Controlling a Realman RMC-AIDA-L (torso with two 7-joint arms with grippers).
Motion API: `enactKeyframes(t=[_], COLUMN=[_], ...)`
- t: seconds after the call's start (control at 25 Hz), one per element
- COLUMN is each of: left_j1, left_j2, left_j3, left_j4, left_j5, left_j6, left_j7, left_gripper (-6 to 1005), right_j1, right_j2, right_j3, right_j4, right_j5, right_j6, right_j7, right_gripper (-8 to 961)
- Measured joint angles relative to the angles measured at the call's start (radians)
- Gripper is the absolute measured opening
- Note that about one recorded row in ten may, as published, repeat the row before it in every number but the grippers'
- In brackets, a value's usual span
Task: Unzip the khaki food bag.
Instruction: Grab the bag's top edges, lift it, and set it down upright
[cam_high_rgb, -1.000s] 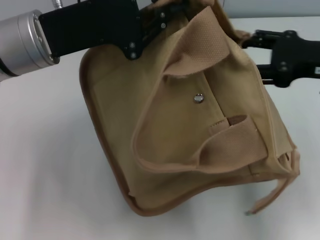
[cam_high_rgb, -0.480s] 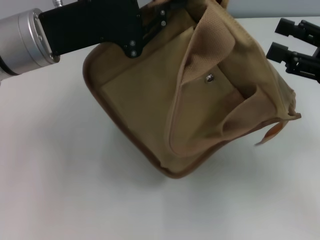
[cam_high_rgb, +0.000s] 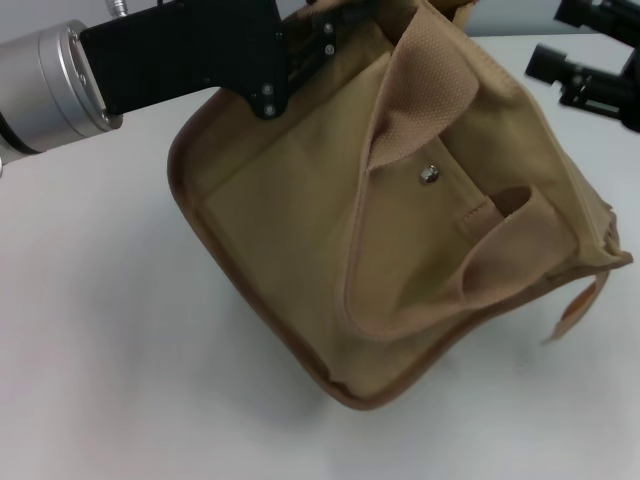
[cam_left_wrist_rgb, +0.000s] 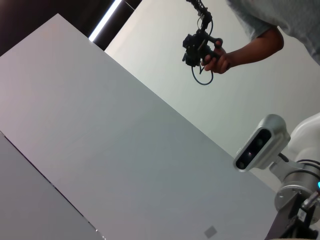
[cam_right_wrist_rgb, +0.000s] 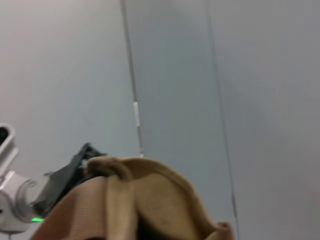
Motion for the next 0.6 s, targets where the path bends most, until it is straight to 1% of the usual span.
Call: enactKeyframes(t=[0.16, 0.2, 0.32, 0.48, 0.6], left_j1=[0.000, 0.000, -0.001, -0.002, -0.002], left_j2=[-0.003, -0.004, -0.006, -0.007, -0.010], left_j3=[-0.004, -0.007, -0.011, -0.011, -0.011], left_j4=[0.000, 0.000, -0.001, -0.004, -0.006], left_j5=[-0.002, -0.002, -0.002, -0.001, 0.000], left_j6=[-0.003, -0.004, -0.006, -0.006, -0.007], left_j7=[0.000, 0.000, -0.003, -0.004, -0.006], left_gripper=[85, 85, 85, 86, 86], right_j1=[-0.008, -0.013, -0.016, -0.012, -0.010], right_j2=[0.004, 0.005, 0.005, 0.011, 0.013], right_j3=[-0.032, -0.061, -0.083, -0.099, -0.144], right_j4=[-0.013, -0.015, -0.015, -0.012, -0.009], right_j5=[-0.008, -0.010, -0.020, -0.046, -0.042], right_j6=[-0.031, -0.041, -0.039, -0.025, -0.019], right_j7=[-0.039, -0.063, -0.076, -0.104, -0.138], right_gripper=[839, 839, 839, 839, 839])
